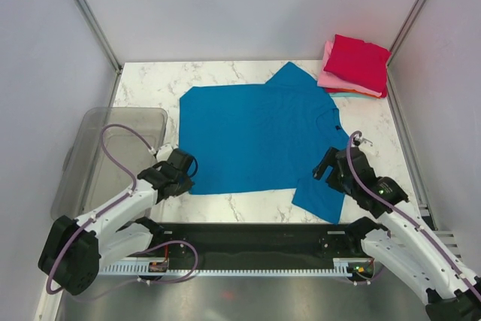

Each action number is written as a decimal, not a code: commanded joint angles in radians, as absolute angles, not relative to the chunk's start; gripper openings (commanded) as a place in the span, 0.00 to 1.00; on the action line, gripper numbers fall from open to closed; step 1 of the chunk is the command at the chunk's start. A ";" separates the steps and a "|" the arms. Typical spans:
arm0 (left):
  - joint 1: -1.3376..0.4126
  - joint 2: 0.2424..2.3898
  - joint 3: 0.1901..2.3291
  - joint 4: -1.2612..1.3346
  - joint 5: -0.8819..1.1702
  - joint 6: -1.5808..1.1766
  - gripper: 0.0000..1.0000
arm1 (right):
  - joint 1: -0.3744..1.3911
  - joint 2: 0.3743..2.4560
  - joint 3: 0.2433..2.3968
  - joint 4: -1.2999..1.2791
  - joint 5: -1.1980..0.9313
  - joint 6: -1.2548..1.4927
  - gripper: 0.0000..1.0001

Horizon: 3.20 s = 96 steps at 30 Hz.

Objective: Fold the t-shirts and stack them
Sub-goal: Flatten the tshirt out, then fold the tshirt

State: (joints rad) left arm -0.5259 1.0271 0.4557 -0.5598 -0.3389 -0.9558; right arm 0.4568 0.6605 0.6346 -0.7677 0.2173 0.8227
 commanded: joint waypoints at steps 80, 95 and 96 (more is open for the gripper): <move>-0.184 1.284 0.928 -0.591 -0.075 -0.532 0.02 | 0.514 1.362 1.166 -0.687 0.568 0.605 0.00; -0.135 1.623 1.166 -0.595 -0.058 -0.474 0.02 | 0.381 1.644 1.400 -0.614 0.515 0.442 0.00; -0.133 1.650 1.176 -0.595 -0.055 -0.469 0.02 | 0.380 1.655 1.410 -0.614 0.515 0.437 0.00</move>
